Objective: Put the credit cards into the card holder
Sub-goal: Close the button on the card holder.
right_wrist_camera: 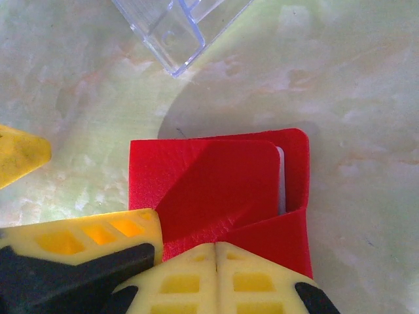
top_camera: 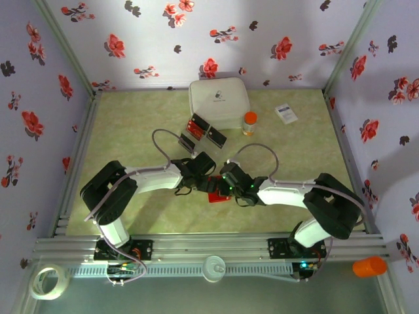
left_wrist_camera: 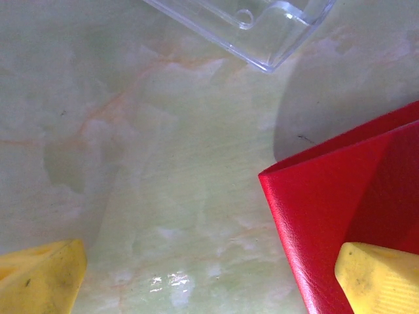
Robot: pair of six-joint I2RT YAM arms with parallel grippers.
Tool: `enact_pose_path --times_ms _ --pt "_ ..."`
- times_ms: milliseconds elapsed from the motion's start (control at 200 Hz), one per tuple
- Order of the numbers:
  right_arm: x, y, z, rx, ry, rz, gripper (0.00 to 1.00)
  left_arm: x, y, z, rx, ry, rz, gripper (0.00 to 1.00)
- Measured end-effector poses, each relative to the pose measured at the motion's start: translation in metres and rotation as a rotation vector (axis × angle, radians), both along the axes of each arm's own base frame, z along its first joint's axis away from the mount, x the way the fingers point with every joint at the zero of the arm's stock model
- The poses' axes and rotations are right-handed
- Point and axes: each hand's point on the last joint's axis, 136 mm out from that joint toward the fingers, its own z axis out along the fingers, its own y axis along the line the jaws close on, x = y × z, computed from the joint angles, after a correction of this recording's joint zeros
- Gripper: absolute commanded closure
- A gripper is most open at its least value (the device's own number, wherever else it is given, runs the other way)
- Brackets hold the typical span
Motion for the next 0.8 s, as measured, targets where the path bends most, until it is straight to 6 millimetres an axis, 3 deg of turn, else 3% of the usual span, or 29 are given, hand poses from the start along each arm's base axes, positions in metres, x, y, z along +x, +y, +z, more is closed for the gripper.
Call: enact_pose_path --times_ms 735,800 --pt "-0.001 -0.002 0.013 0.046 0.135 0.021 1.0 0.001 -0.003 0.0 -0.01 -0.008 -0.003 0.0" --pt "-0.001 -0.001 0.013 0.046 0.135 0.022 0.9 0.001 -0.003 0.0 -0.01 -0.008 -0.003 0.0"
